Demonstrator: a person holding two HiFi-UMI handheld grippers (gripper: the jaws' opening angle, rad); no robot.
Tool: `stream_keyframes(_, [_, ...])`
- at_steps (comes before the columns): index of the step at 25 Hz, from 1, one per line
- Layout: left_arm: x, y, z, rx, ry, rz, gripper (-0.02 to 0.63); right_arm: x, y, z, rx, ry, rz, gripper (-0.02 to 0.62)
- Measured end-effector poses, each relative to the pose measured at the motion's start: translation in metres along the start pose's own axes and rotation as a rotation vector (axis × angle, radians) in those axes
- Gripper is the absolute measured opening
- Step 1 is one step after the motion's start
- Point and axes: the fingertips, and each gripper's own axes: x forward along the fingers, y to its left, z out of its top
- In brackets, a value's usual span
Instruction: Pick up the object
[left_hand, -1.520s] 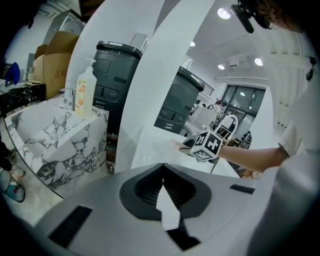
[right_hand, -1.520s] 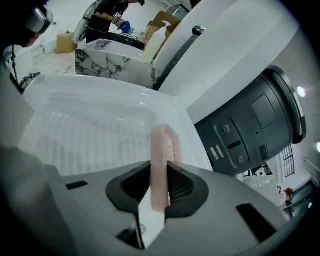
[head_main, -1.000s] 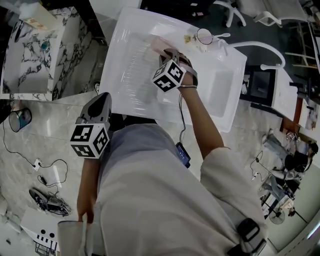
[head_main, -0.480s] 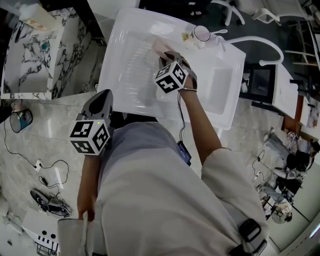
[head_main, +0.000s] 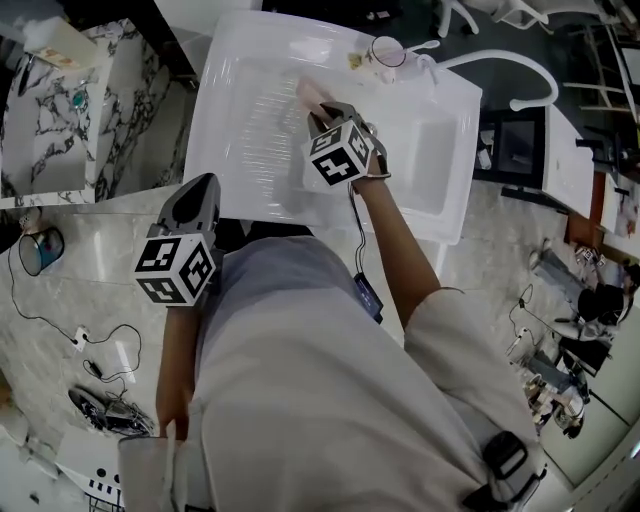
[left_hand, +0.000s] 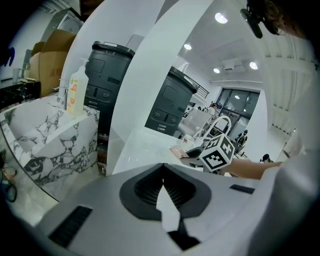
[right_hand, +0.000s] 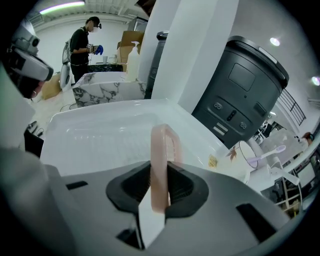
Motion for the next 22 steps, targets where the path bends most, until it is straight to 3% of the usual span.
stream_keyframes(22, [0.011,-0.024,-0.005,0.015,0.017,-0.026,0.002,-0.05,0.009,-0.025,0.295,-0.08,0.106,0.084])
